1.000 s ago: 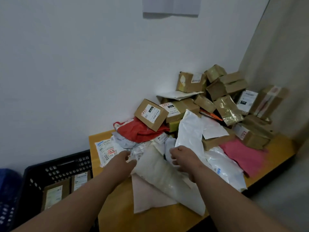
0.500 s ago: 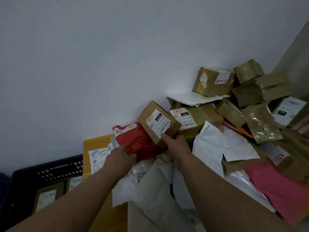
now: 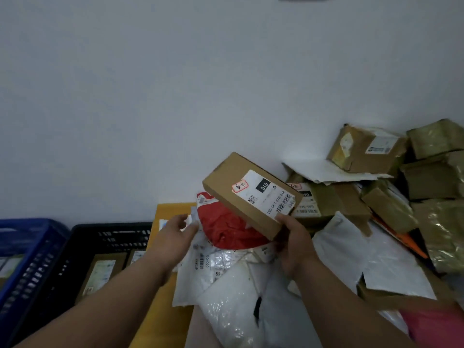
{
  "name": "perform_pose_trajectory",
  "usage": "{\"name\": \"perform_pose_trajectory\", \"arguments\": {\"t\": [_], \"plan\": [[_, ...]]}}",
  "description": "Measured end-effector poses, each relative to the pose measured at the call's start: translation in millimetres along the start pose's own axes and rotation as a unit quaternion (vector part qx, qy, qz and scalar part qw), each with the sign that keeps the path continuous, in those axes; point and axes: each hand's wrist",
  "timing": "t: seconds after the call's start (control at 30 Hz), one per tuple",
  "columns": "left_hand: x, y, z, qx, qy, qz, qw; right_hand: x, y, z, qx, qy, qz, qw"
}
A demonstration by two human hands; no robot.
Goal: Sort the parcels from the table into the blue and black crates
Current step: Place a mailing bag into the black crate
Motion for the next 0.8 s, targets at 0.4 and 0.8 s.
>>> {"name": "perform_pose_trajectory", "arguments": {"t": [0.4,0.8], "plan": [[-48,7,76,-0.305,0.087,0.083,0.945,-51,22,-8,-0.099,0.137,0.009,0.986],[-94,134,267,-0.406,-0.041,0.114,0.906,-208,-148,-165,-0.214,0.31,-0.028,0.926]]}}
Point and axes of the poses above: each hand's wrist, its own x-axis towards the middle knuckle, its own z-axis out of the back of the hand, y = z × x, and after that the axes turned 11 degrees about -y, right-handed
